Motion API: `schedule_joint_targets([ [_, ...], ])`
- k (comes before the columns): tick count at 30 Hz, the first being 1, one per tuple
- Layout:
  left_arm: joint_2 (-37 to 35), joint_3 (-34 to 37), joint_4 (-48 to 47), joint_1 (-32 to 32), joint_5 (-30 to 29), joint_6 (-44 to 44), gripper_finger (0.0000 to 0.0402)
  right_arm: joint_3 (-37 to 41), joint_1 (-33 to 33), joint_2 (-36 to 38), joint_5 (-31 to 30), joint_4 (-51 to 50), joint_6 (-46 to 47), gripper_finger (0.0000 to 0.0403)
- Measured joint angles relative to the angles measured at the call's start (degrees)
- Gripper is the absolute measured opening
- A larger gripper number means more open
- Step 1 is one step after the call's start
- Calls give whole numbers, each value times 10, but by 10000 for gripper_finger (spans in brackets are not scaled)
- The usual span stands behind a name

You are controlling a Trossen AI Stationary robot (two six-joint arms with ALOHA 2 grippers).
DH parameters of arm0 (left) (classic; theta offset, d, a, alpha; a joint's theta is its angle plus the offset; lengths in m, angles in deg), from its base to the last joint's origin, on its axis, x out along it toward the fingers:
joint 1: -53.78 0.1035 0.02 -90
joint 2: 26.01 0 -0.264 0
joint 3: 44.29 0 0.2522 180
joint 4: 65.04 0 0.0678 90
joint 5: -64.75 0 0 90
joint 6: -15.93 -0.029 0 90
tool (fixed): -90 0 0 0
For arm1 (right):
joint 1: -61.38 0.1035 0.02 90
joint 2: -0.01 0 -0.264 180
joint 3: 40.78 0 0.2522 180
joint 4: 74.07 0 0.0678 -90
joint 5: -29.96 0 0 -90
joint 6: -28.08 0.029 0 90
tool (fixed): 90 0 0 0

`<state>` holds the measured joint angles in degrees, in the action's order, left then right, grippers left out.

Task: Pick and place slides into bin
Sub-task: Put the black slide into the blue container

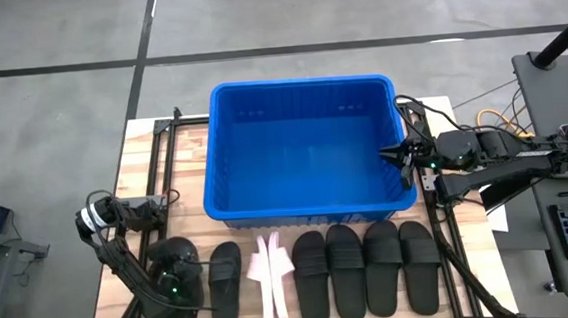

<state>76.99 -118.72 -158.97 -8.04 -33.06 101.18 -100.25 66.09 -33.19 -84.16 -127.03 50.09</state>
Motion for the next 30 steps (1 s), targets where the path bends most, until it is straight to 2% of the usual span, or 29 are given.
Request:
schedule_joint_targets([
  [7, -27, -42, -7, 0, 27, -32, 2, 0, 0, 0, 0, 0, 0, 57],
  [15, -152, -123, -47, 4, 13, -31, 1, 0, 0, 0, 0, 0, 0, 60],
  [18, -202, -170, -40, 14, -39, -31, 1, 0, 0, 0, 0, 1, 1, 57],
  [21, -236, -214, -21, 33, -150, -58, 1, 0, 0, 0, 0, 3, 1, 57],
  [24, -249, -251, 12, 76, -224, -167, 0, 0, 0, 0, 0, 9, 1, 60],
  [30, -229, -307, 45, 214, -309, -372, 0, 0, 0, 0, 0, 28, 11, 64],
])
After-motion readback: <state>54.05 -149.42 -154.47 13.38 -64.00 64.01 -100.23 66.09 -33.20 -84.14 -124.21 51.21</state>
